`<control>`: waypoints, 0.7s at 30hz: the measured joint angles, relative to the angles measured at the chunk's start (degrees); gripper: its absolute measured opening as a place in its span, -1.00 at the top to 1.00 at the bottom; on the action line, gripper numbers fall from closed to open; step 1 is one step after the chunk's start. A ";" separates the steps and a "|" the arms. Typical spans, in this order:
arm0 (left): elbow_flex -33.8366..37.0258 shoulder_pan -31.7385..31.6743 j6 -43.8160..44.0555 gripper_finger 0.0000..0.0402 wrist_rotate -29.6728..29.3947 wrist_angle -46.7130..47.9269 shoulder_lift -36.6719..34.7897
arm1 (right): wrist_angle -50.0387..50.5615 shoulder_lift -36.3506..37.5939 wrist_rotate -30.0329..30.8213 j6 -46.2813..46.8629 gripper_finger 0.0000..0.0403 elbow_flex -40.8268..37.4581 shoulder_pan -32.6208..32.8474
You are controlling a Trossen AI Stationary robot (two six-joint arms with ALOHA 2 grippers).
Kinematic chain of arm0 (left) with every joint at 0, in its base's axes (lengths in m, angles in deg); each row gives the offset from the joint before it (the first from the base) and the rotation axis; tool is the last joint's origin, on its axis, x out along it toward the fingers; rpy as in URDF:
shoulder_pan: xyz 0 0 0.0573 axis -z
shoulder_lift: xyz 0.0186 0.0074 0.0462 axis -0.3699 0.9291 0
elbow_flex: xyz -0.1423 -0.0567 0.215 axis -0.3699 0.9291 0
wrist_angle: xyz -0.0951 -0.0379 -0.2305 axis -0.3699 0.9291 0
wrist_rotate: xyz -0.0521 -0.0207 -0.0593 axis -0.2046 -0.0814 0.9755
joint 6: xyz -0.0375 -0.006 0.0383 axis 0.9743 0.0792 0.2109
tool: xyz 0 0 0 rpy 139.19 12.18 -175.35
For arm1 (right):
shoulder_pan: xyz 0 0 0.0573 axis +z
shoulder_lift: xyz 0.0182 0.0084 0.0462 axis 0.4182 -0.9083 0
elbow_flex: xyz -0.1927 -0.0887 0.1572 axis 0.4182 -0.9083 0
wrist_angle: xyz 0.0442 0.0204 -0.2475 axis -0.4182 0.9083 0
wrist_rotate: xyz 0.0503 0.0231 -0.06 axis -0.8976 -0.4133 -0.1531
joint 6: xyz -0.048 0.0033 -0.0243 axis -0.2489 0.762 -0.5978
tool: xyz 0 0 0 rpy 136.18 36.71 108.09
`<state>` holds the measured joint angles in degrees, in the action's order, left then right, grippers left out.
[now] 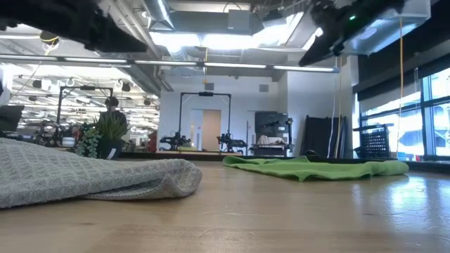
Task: Roll microfiber towels into tight, uniform cylinder then place into a basket
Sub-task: Roll the green microfiber cloth
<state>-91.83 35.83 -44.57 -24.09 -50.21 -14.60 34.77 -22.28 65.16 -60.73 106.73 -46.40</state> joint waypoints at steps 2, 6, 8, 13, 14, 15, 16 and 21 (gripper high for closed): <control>-0.52 -1.36 2.78 0.85 -0.02 -0.10 1.14 | 0.05 -3.50 0.00 -0.01 0.88 1.72 -1.84; -0.81 -2.43 5.32 0.85 -0.01 -0.13 1.49 | 1.48 -9.45 0.00 0.27 0.79 4.69 -5.19; -0.81 -2.39 5.40 0.85 -0.02 -0.11 1.47 | 2.92 -11.77 0.00 0.35 0.74 6.23 -6.58; -0.81 -2.35 5.40 0.85 0.00 -0.11 1.22 | 4.93 -16.40 0.00 3.23 0.57 9.16 -9.53; -0.81 -2.35 5.40 0.85 -0.02 -0.15 1.22 | 5.21 -17.24 0.00 3.49 0.53 9.71 -10.07; -0.81 -2.35 5.40 0.85 -0.02 -0.14 1.22 | 5.80 -18.14 0.00 3.77 0.49 10.19 -10.65; -0.81 -2.35 5.40 0.85 -0.01 -0.13 1.22 | 6.35 -19.05 0.00 4.48 0.46 10.53 -11.14; -0.81 -2.33 5.41 0.85 -0.01 -0.13 1.22 | 9.58 -23.63 0.00 7.27 0.30 12.92 -13.45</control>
<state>-92.64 33.50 -39.16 -24.10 -50.34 -13.38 44.34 -45.91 65.16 -53.46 119.65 -59.86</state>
